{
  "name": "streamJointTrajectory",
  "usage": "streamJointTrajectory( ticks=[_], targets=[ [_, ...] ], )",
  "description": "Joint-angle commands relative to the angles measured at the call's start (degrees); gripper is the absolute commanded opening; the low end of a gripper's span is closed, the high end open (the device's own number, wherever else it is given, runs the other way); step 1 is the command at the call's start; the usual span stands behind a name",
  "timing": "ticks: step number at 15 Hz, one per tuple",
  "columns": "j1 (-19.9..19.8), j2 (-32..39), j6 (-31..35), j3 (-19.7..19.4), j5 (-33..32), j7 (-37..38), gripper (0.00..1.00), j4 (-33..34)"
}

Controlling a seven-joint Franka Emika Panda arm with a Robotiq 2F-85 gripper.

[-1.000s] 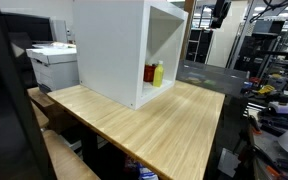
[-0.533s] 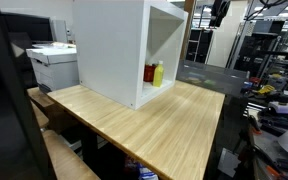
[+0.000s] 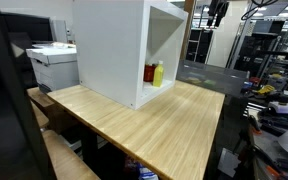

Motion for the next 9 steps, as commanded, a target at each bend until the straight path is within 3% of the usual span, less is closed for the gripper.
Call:
streamJointTrajectory(
  ticks=[1, 9],
  targets=[
    [-1.3, 2.6, 0.0, -0.1, -0.1, 2.2, 1.00, 2.4],
    [-3.1, 5.7, 0.2, -1.1, -0.1, 5.4, 1.00, 5.2]
  ],
)
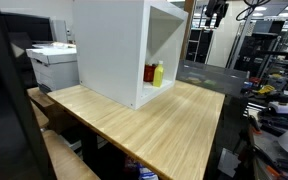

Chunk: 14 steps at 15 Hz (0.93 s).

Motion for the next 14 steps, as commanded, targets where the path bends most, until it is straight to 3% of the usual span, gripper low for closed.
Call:
streamJointTrajectory(
  ticks=[1, 14],
  targets=[
    [-1.4, 2.5, 0.2, -0.2, -0.1, 2.7, 1.00, 2.4],
    [-4.7, 8.3, 0.5, -3.0, -0.3, 9.3, 1.00, 8.2]
  ],
)
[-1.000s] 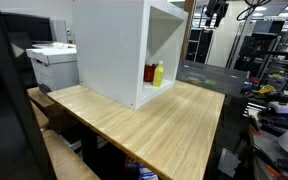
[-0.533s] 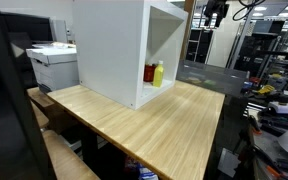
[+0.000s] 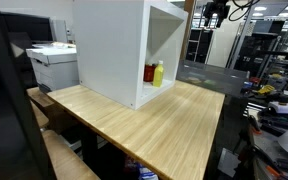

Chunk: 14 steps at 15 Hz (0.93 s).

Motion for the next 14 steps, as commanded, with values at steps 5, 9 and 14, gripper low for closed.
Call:
streamJointTrajectory(
  ticks=[5, 9, 14],
  targets=[
    [-2.1, 4.2, 0.5, -1.4, -0.1, 4.7, 1.00, 3.7],
    [-2.7, 5.8, 0.8, -2.3, -0.1, 6.2, 1.00, 4.8],
    [-3.4, 8.3, 2.0, -3.3, -0.4, 8.4, 1.00, 6.2]
  ],
)
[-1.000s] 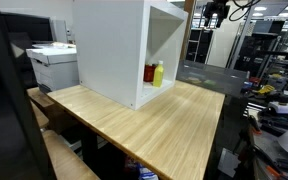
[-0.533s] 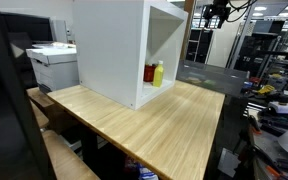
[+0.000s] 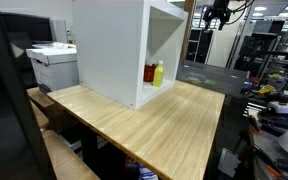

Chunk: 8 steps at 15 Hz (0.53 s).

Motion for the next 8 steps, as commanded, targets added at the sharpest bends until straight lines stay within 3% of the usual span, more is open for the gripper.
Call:
streamJointTrajectory(
  ticks=[1, 8],
  targets=[
    [-1.0, 2.6, 2.1, -0.2, -0.6, 3.0, 1.00, 1.5],
    [-1.5, 6.2, 3.4, -1.4, -0.6, 6.7, 1.00, 2.7]
  ],
)
